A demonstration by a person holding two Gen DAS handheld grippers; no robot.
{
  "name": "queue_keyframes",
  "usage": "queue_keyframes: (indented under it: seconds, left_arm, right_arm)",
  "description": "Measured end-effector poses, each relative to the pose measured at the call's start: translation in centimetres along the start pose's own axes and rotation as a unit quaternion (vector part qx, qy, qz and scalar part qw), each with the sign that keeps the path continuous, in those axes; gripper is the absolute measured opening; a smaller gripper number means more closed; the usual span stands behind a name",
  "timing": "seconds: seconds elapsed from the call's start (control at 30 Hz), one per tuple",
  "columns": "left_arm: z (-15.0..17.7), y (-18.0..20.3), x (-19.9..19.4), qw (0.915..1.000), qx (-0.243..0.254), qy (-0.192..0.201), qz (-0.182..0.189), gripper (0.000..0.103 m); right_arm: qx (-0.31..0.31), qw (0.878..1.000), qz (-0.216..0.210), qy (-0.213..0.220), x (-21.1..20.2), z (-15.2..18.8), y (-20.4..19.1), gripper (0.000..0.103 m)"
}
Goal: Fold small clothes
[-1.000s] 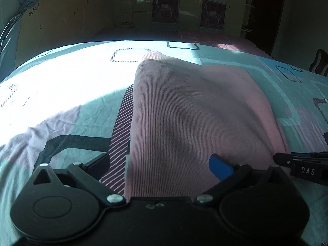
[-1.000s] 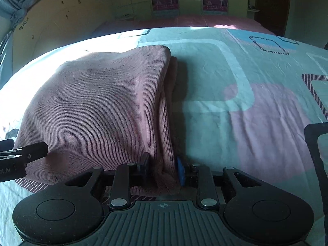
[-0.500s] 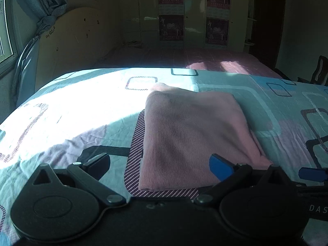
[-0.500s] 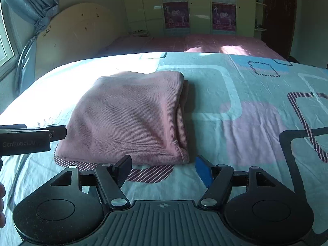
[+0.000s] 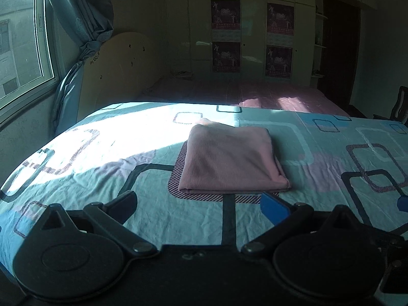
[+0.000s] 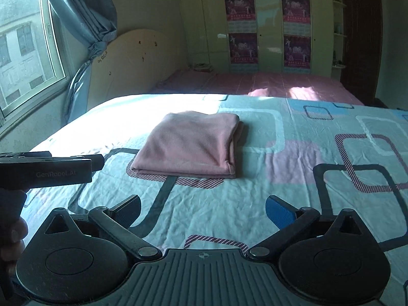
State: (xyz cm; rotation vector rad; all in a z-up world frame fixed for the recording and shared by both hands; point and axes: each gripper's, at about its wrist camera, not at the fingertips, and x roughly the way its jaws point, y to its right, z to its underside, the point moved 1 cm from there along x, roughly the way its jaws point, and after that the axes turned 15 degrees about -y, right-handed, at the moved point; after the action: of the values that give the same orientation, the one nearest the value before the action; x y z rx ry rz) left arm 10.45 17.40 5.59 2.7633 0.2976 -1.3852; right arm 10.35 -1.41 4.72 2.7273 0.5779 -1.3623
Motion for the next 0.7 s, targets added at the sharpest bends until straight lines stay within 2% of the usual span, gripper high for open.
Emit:
queue_keyframes:
  seconds: [0.2, 0.37, 0.7]
  left_arm:
    - [2.2, 0.5, -5.5, 0.9997, 0.008, 0.021, -0.01, 0.103]
    - [3.7, 0.7, -9.0, 0.9994, 0.001, 0.035, -0.007, 0.103]
    - [5.7, 0.7, -11.5, 0.9988, -0.016, 0.045, -0.011, 0.103]
  right_arm:
    - [-0.001, 0.997, 0.046, 0.057, -6.7, 1.7, -1.0, 0.103]
    - [0.011, 0.992, 0.08, 0.101, -10.0, 3.1, -1.0, 0.103]
    - [0.022, 0.991, 0.071, 0.112, -11.9, 5.0, -0.4, 0.103]
